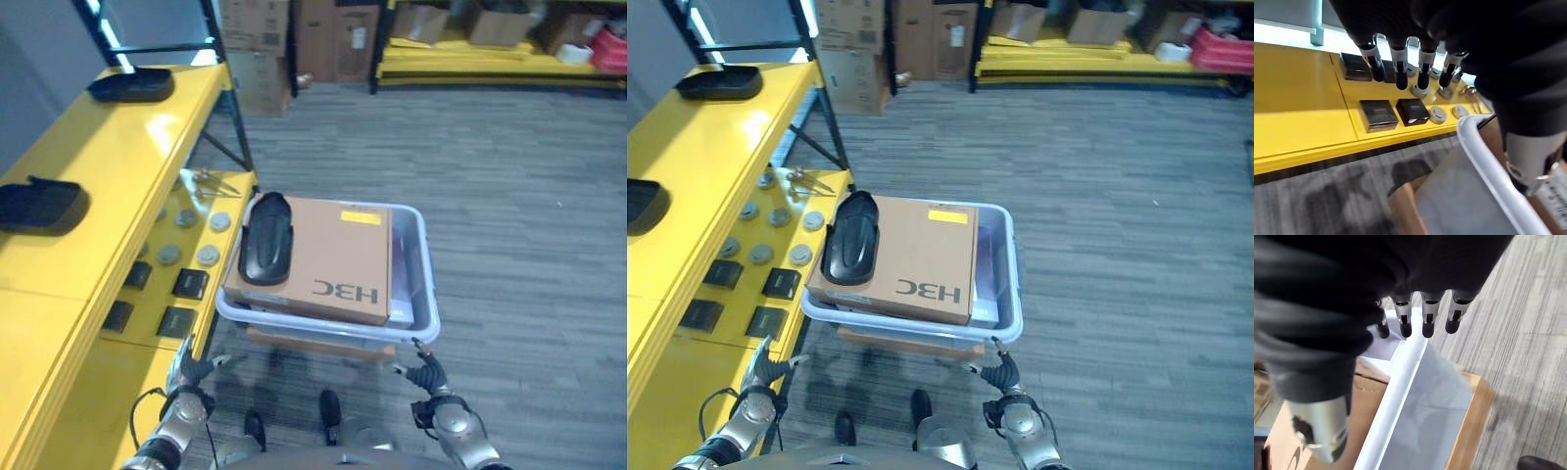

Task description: Move parts from the plastic box to the shelf.

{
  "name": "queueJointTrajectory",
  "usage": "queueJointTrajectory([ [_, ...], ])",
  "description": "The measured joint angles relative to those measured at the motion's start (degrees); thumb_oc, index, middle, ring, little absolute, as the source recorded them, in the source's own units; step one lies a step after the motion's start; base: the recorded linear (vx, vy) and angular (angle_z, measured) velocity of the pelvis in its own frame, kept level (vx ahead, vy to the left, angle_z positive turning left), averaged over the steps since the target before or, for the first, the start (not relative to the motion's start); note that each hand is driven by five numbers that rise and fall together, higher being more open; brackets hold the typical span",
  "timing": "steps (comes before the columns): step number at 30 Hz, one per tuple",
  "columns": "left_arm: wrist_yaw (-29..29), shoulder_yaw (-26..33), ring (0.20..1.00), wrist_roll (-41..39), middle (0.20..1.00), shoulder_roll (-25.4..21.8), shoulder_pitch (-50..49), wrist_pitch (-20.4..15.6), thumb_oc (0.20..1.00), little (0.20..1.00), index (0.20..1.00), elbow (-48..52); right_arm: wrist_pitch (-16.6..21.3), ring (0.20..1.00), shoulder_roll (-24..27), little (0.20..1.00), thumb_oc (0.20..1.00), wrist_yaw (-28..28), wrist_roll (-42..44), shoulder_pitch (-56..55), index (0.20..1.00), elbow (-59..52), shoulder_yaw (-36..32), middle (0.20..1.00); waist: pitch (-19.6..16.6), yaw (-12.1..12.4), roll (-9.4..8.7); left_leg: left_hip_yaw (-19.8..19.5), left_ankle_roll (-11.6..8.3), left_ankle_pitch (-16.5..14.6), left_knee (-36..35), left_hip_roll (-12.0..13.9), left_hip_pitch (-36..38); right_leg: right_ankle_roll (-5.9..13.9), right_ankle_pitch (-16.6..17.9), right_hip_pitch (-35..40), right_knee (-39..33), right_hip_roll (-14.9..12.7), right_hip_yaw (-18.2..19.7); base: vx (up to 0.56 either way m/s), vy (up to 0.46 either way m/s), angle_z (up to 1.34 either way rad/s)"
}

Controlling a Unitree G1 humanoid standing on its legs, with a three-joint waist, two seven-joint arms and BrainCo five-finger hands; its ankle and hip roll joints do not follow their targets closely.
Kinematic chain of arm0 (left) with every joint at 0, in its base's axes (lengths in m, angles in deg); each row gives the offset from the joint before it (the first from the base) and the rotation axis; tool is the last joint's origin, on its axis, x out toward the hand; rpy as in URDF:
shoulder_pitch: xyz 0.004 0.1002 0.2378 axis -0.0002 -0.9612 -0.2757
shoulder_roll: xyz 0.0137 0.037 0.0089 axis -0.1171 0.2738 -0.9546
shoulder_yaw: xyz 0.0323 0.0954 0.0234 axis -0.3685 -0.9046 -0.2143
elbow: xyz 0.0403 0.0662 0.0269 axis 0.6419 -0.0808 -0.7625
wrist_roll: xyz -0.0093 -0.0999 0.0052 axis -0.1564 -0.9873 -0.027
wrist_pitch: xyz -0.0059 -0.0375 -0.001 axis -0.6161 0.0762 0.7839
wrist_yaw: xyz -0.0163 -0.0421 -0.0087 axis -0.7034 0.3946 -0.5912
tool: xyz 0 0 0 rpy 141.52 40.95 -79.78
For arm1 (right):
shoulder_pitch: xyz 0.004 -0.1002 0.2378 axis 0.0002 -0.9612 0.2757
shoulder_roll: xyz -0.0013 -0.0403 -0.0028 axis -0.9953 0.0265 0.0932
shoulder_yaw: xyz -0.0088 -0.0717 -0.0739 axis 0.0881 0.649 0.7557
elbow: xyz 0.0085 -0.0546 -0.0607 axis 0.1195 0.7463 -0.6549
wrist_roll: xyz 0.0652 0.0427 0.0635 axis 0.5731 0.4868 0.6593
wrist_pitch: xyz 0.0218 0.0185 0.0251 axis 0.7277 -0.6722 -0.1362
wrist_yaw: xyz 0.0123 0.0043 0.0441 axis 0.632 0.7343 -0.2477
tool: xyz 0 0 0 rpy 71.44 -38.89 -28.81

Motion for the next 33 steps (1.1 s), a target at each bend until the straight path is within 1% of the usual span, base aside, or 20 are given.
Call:
queueJointTrajectory([
  [1,-0.02,1.24,1.000,-0.12,1.000,1.29,-0.08,0.29,1.000,1.000,1.000,-2.02,0.12,1.000,1.80,1.000,1.000,0.51,-2.27,-1.29,1.000,-3.65,0.02,1.000,-0.01,-0.16,1.13,0.29,0.15,1.19,-2.13,-0.12,1.31,0.69,0.29,-0.25,0.04,-0.05,0.43,0.03,0.108,-0.17],
  [2,-0.04,2.36,1.000,-0.19,1.000,2.01,-0.41,0.44,1.000,1.000,1.000,-2.99,0.22,1.000,2.49,1.000,1.000,0.63,-3.61,-2.13,1.000,-6.63,-0.04,1.000,0.02,0.05,1.10,1.21,1.08,1.41,-2.08,-0.91,1.41,1.58,0.33,-0.34,0.06,-0.80,1.40,0.07,0.124,-0.28],
  [3,-0.16,4.13,1.000,-0.97,1.000,2.89,-0.88,0.59,1.000,1.000,1.000,-4.62,2.01,1.000,2.68,1.000,1.000,1.01,-5.64,-3.16,1.000,-10.78,-0.76,1.000,-0.03,0.32,1.11,2.13,2.48,1.06,-2.08,-2.02,1.47,2.71,0.42,-0.33,-0.03,-2.07,1.95,0.06,0.108,-0.22],
  [5,-0.82,6.60,1.000,-2.45,1.000,3.23,-3.35,0.89,1.000,1.000,1.000,-6.73,2.92,1.000,1.39,1.000,1.000,2.10,-7.16,-3.83,1.000,-14.88,-1.92,1.000,-0.64,0.96,0.33,2.77,3.04,0.16,-2.09,-3.71,1.85,3.96,0.51,-0.47,-0.02,-3.68,2.63,0.09,0.133,-0.18],
  [6,-1.40,8.55,1.000,-3.51,1.000,3.62,-4.90,1.12,1.000,1.000,1.000,-8.08,4.51,1.000,1.21,1.000,1.000,2.95,-7.88,-5.02,1.000,-21.45,-4.03,1.000,-0.83,1.77,0.29,3.32,3.72,-0.25,-2.09,-4.58,2.26,4.69,0.94,-0.63,-0.03,-4.61,3.34,0.07,0.082,-0.13],
  [8,-2.70,8.65,1.000,-4.34,1.000,2.78,-7.22,1.93,1.000,1.000,1.000,-8.56,6.27,1.000,-0.19,1.000,1.000,4.26,-8.07,-3.70,1.000,-22.16,-5.80,1.000,-1.78,2.02,-0.49,3.44,4.31,0.07,-2.08,-5.12,2.26,5.49,1.16,-0.62,-0.03,-5.16,3.32,0.03,0.063,-0.01],
  [9,-3.73,8.71,1.000,-4.65,1.000,2.42,-8.61,2.24,1.000,1.000,1.000,-8.72,5.71,1.000,-0.15,1.000,1.000,4.56,-8.01,-2.30,1.000,-21.59,-6.21,1.000,-2.21,3.26,-0.93,3.42,4.51,-0.10,-2.08,-5.36,2.23,5.46,1.19,-0.61,0.00,-5.31,3.27,0.02,0.055,0.01],
  [11,-5.73,8.35,1.000,-4.65,1.000,2.20,-8.55,3.00,1.000,1.000,1.000,-8.54,5.09,1.000,-0.13,1.000,1.000,4.62,-7.59,2.87,1.000,-18.30,-6.32,1.000,-2.48,4.45,-1.51,3.58,4.57,-0.01,-2.05,-5.41,1.93,5.53,1.53,-0.93,0.24,-5.37,3.32,-0.02,0.024,-0.01],
  [12,-7.23,7.32,1.000,-4.65,1.000,2.04,-8.12,3.21,1.000,1.000,1.000,-7.55,2.61,1.000,-0.17,1.000,1.000,4.77,-7.47,10.04,1.000,-13.76,-5.17,1.000,-2.42,5.91,-2.23,3.31,4.60,0.05,-2.03,-5.44,1.39,5.54,1.57,-1.08,0.22,-5.36,2.99,-0.13,0.004,0.06],
  [14,-8.23,6.82,1.000,-4.78,1.000,2.02,-7.14,3.34,1.000,1.000,1.000,-6.46,1.32,1.000,-0.11,1.000,1.000,5.02,-7.48,15.33,1.000,-10.26,-5.13,1.000,-2.45,7.38,-2.50,2.81,4.56,0.30,-2.05,-5.42,0.46,5.54,1.60,-1.48,0.31,-5.37,2.63,-0.15,-0.010,0.14],
  [15,-8.45,6.34,1.000,-5.19,1.000,1.77,-7.01,3.30,1.000,1.000,1.000,-3.34,-0.11,1.000,0.43,1.000,1.000,5.61,-7.87,19.37,1.000,-7.87,-3.73,1.000,-2.35,9.02,-3.11,2.49,4.55,0.92,-2.00,-5.44,-1.15,5.60,2.06,-3.15,0.30,-5.48,1.88,-0.20,-0.013,0.46],
  [16,-8.79,3.30,1.000,-5.32,1.000,0.75,-4.65,3.09,1.000,1.000,1.000,-0.34,-1.39,1.000,2.39,1.000,1.000,6.00,-8.31,24.97,1.000,-5.68,-2.56,1.000,-1.91,9.71,-3.10,0.90,4.57,2.40,-1.70,-5.68,-4.25,5.46,2.75,-5.45,0.37,-5.72,0.64,-0.23,-0.019,0.48],
  [17,-8.80,1.99,1.000,-5.80,1.000,0.00,-4.05,2.82,1.000,1.000,1.000,1.69,-1.62,1.000,2.63,1.000,1.000,6.94,-8.37,27.90,1.000,-3.85,-2.19,1.000,-1.35,10.49,-3.37,-0.03,4.54,2.90,-1.70,-5.69,-6.11,5.31,3.12,-6.73,0.36,-5.76,-0.10,-0.20,-0.017,0.56],
  [20,-8.84,-0.72,1.000,-6.97,1.000,-1.65,-0.08,1.65,1.000,1.000,1.000,3.64,-4.11,1.000,3.79,1.000,1.000,9.01,-8.78,40.08,1.000,4.66,-1.18,1.000,2.39,11.52,-3.53,-2.00,4.30,4.74,-1.71,-5.79,-9.86,5.11,4.20,-9.76,0.34,-5.88,-1.78,-0.05,-0.002,0.35],
  [22,-8.84,-1.01,1.000,-8.63,1.000,-1.61,1.06,1.69,1.000,1.000,1.000,3.14,-4.51,1.000,3.90,1.000,1.000,11.06,-8.87,45.54,1.000,7.04,-1.22,1.000,5.30,13.65,-2.94,-2.94,3.87,5.12,-1.76,-5.71,-11.63,5.37,3.98,-10.81,0.33,-5.93,-3.07,-0.04,0.026,0.32],
  [23,-8.79,-1.02,1.000,-9.09,1.000,-1.64,0.84,1.67,1.000,1.000,1.000,3.18,-4.61,1.000,3.72,1.000,1.000,11.98,-8.88,47.29,1.000,9.20,-1.28,1.000,6.21,14.12,-2.77,-3.37,4.00,5.11,-2.03,-5.71,-12.15,5.41,3.93,-10.81,0.33,-5.96,-3.37,-0.04,0.017,0.20],
  [25,-8.80,-2.02,1.000,-9.15,1.000,-1.62,1.46,1.54,1.000,1.000,1.000,1.14,-6.40,1.000,4.27,1.000,1.000,14.02,-9.48,53.72,1.000,19.17,-0.37,1.000,8.02,14.27,-2.64,-3.81,3.95,5.23,-2.00,-5.72,-13.15,5.43,3.89,-11.51,0.32,-5.97,-4.08,-0.04,0.000,0.21],
  [27,-8.80,-2.20,1.000,-9.28,1.000,-1.59,1.31,1.65,1.000,1.000,1.000,0.63,-7.70,1.000,4.92,1.000,1.000,14.55,-9.46,54.99,1.000,20.52,-0.73,1.000,8.36,14.69,-2.61,-4.26,4.13,6.36,-1.70,-5.62,-14.74,4.86,4.35,-12.98,0.35,-5.94,-4.76,-0.02,0.013,0.21],
  [29,-8.79,-2.69,1.000,-9.94,1.000,-1.54,1.87,1.65,1.000,1.000,1.000,0.54,-7.89,1.000,4.97,1.000,1.000,15.27,-9.27,57.30,1.000,23.59,-0.55,1.000,10.05,14.98,-2.19,-4.96,4.17,6.54,-1.69,-5.66,-15.09,4.70,4.52,-13.07,0.36,-5.95,-5.34,-0.01,0.006,0.15],
  [33,-8.72,-2.72,1.000,-10.22,1.000,-1.48,3.18,1.54,1.000,1.000,1.000,0.33,-8.33,1.000,4.73,1.000,1.000,15.04,-8.15,59.03,1.000,33.31,3.51,1.000,10.46,16.24,-1.64,-6.35,4.12,6.60,-1.67,-5.61,-15.81,4.77,4.25,-12.93,0.36,-5.98,-6.06,0.01,-0.003,0.19],
])
